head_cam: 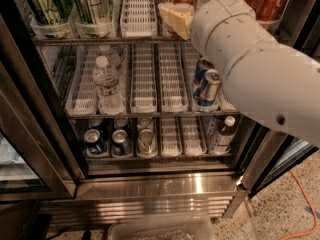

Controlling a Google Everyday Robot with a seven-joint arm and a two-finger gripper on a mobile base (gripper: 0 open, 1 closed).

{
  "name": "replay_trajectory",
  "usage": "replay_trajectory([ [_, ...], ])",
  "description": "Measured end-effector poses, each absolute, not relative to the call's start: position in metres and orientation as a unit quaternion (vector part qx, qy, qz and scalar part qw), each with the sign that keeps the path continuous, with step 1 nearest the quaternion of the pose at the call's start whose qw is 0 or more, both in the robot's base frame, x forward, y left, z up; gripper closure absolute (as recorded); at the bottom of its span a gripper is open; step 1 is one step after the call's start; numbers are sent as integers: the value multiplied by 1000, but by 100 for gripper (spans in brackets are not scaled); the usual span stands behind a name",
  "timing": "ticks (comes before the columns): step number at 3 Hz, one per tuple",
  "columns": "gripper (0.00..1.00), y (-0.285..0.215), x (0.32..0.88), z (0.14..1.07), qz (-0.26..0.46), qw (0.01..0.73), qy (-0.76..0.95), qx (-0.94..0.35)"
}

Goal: Pick coke can from top shelf of fridge

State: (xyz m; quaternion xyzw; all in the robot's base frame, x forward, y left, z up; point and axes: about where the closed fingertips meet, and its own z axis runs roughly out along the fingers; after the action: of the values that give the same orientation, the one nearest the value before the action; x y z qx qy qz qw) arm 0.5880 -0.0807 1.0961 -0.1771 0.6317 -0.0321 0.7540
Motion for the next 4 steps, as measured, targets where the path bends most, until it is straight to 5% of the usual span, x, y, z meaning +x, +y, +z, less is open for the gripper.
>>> replay_trajectory([
  [4, 25, -61, 604, 1091, 5, 734, 659, -164],
])
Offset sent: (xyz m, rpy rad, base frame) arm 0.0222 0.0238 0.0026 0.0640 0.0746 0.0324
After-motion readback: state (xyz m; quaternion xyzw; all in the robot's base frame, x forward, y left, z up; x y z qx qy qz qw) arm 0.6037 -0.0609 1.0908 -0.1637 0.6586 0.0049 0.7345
